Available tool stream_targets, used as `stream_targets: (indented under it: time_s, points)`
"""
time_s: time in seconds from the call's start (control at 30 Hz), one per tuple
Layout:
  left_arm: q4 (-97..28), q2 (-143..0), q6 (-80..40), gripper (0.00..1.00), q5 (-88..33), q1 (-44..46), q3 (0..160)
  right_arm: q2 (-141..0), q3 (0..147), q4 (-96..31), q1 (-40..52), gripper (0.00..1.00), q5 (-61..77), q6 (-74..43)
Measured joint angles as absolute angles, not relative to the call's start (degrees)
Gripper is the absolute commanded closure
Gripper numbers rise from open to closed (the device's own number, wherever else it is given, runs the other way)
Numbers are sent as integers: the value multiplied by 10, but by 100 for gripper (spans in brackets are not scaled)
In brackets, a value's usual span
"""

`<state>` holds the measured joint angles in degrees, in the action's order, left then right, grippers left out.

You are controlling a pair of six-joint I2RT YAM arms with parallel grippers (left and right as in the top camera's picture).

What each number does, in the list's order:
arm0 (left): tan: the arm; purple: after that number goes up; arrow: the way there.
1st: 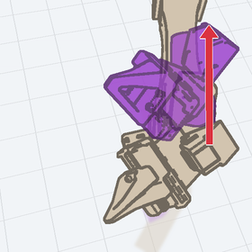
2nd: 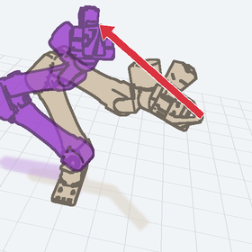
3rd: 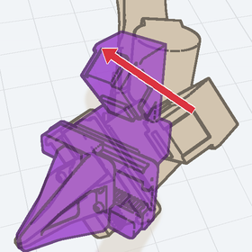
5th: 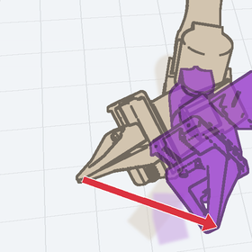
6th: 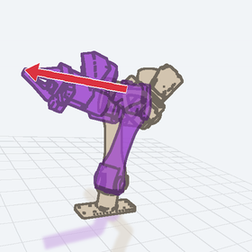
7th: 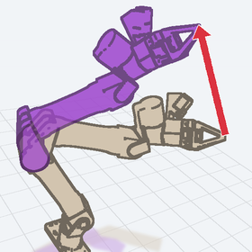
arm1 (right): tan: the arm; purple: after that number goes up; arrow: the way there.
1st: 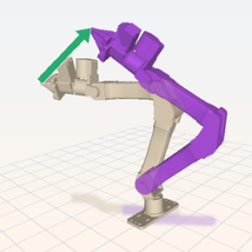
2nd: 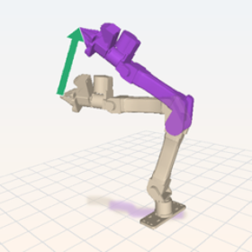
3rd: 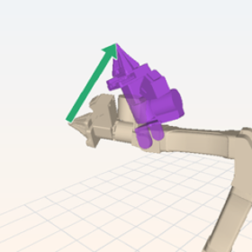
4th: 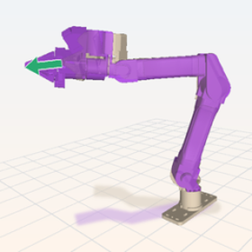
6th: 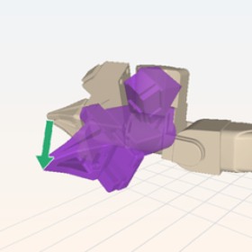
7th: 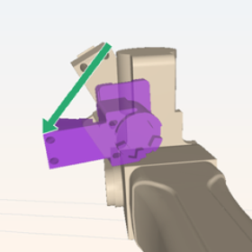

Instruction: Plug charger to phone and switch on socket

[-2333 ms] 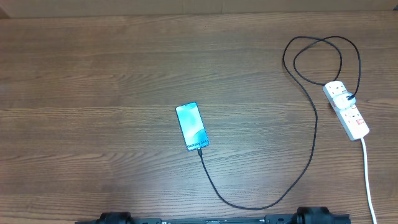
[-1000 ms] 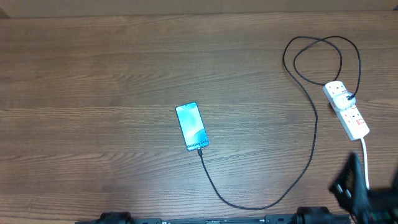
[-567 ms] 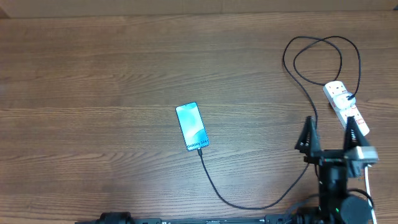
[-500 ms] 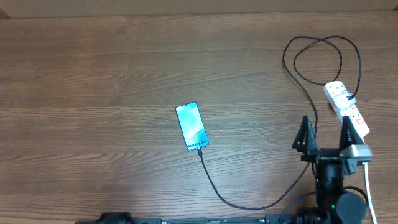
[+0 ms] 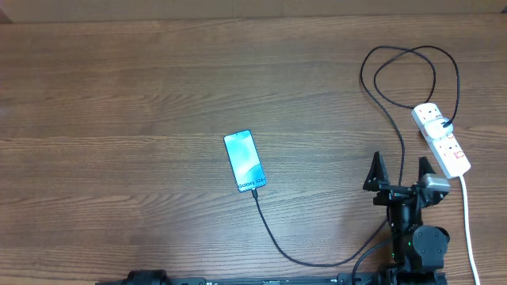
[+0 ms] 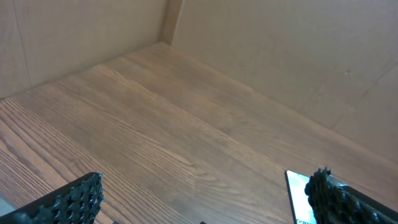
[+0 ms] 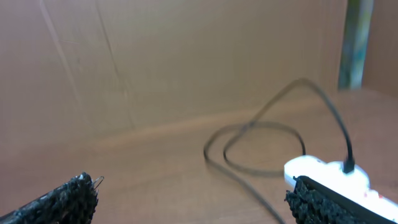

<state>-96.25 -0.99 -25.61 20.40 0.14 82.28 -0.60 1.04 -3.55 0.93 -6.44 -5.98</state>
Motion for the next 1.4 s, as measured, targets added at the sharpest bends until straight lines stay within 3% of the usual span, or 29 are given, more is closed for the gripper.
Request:
stream_targets:
  time_s: [1.4]
  points:
    - [-962,-10,-256,0,204,1,823,-6,10,-45,-15,0,-46,-59]
